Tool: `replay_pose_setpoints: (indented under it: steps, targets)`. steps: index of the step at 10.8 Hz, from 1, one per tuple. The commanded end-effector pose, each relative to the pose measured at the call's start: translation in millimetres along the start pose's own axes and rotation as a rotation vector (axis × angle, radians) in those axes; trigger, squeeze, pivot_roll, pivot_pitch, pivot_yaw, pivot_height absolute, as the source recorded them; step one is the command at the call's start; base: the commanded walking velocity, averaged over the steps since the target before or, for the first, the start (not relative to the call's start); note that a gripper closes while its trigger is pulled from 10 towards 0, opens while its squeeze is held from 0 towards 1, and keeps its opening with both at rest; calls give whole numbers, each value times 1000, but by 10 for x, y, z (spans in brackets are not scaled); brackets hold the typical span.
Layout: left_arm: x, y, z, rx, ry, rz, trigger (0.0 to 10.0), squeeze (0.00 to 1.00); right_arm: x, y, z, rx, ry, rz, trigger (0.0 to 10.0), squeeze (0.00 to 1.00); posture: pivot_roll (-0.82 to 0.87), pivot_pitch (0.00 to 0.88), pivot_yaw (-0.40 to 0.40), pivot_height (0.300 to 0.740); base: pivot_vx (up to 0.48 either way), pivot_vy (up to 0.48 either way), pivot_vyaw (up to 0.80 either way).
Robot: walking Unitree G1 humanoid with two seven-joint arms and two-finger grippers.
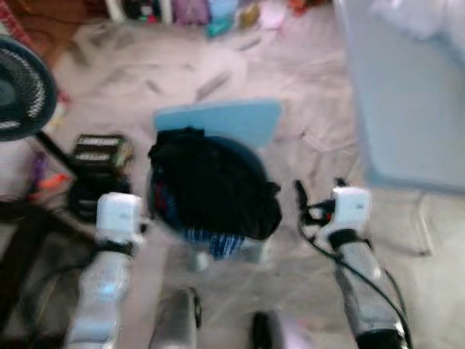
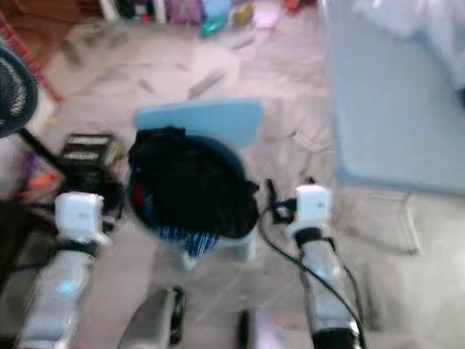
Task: Hang hanger
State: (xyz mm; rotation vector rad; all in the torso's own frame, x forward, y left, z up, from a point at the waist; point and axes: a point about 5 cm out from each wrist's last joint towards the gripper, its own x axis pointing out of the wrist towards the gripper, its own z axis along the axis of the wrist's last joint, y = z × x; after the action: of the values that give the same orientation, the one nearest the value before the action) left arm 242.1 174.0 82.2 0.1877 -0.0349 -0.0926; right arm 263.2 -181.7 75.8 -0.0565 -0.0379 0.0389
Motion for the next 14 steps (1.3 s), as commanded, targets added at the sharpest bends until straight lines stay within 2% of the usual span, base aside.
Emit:
replay_pose_setpoints:
  steps: [1, 4, 5, 7, 8, 9, 10, 11, 12, 13, 14]
  targets:
    - [1, 35, -26, 27, 11, -16, 10000, 0, -40, -22, -49, 2, 7, -39, 10000, 0, 43, 181, 50, 740, 0, 0, 0]
    - [111, 103, -41, 51, 5, -6, 10000, 0, -85, -33, -56, -17, 13, -31, 10000, 0, 26, 193, 21, 740, 0, 0, 0]
    - [146, 134, 16, 70, -41, 4, 10000, 0, -68, -65, -34, -70, 5, -4, 10000, 0, 28, 195, 9, 740, 0, 0, 0]
    - [244, 217, 5, 90, -36, 42, 10000, 0, 49, -54, 51, -74, -23, 7, 10000, 0, 30, 212, -7, 740, 0, 0, 0]
    - [278, 282, 14, 111, -41, 61, 10000, 0, 50, -54, 90, -76, -31, 14, 10000, 0, 21, 229, -19, 740, 0, 0, 0]
    - [320, 322, 50, 124, -61, 60, 10000, 0, -24, -49, 101, -97, -27, 40, 10000, 0, 0, 260, -37, 740, 0, 0, 0]
    - [378, 321, 4, 109, -44, 58, 10000, 0, -177, -61, 144, -147, -25, 84, 10000, 0, -55, 301, -65, 740, 0, 0, 0]
    - [411, 268, -50, 90, -15, 22, 10000, 0, -252, -90, 161, -157, -16, 85, 10000, 0, -84, 316, -79, 740, 0, 0, 0]
    - [473, 55, -168, 71, 34, -117, 10000, 0, -445, -157, 199, -166, 16, 112, 10000, 0, -159, 340, -105, 740, 0, 0, 0]
    - [532, -57, -187, 60, 43, -168, 10000, 0, -571, -160, 209, -160, 49, 168, 10000, 0, -194, 344, -119, 740, 0, 0, 0]
    - [645, -189, -190, 39, 63, -216, 10000, 0, -764, -162, 208, -194, 101, 264, 10000, 0, -234, 339, -130, 740, 0, 0, 0]
